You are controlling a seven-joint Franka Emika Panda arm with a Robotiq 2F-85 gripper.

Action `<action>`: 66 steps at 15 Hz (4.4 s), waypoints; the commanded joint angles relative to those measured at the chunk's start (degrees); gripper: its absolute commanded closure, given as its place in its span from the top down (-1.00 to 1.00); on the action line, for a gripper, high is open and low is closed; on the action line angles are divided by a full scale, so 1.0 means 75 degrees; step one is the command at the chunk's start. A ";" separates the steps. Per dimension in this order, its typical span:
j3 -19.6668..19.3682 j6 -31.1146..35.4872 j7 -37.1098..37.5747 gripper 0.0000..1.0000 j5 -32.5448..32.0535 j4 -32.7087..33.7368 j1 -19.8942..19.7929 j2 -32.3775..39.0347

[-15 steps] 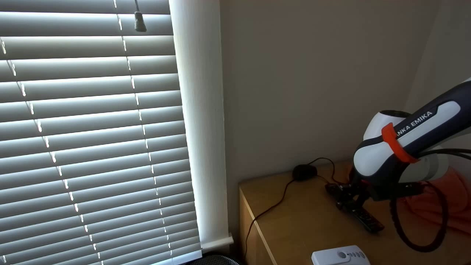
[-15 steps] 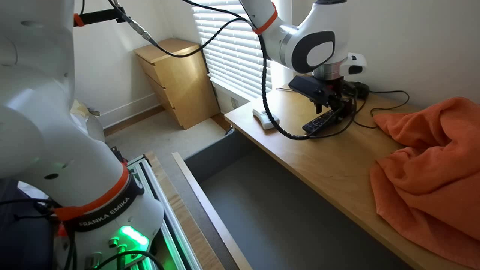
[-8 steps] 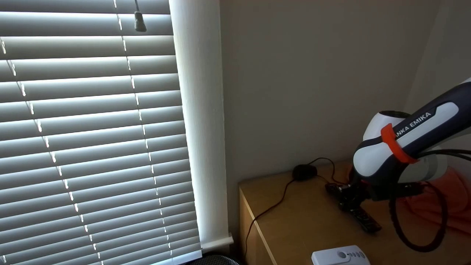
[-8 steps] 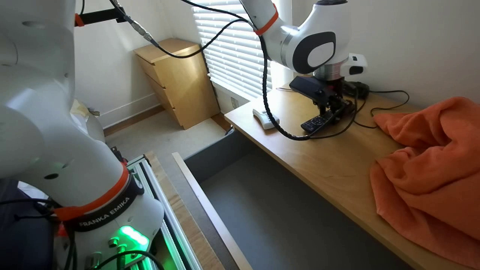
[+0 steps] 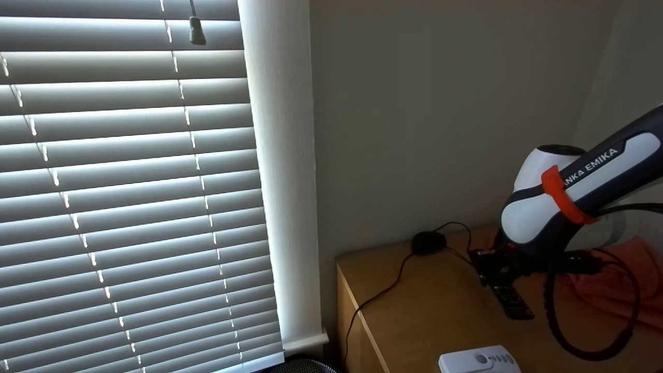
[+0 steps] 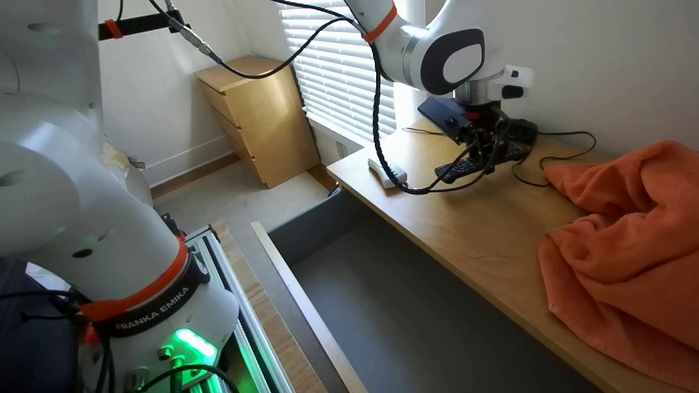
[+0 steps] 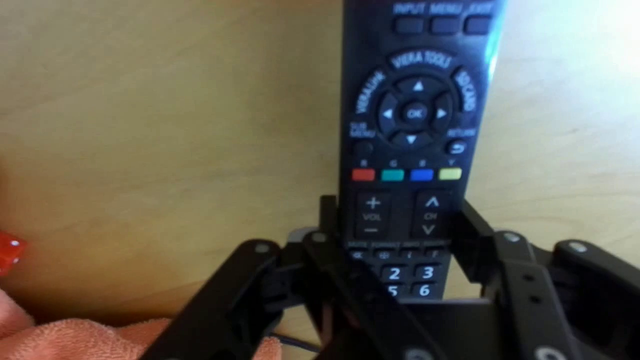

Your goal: Turn the remote control to the right

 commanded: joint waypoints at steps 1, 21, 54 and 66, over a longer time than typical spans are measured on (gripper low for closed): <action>-0.0667 -0.0330 0.1585 -0.40 -0.0071 -0.0351 0.0635 -0.0369; -0.1202 -0.0780 0.7267 -0.40 0.0304 0.0021 0.0803 0.0165; -0.0617 -0.2265 0.3889 1.00 -0.0211 -0.0695 0.0061 -0.1712; -0.0432 -0.2511 0.0010 1.00 -0.0846 -0.1430 -0.0111 -0.2685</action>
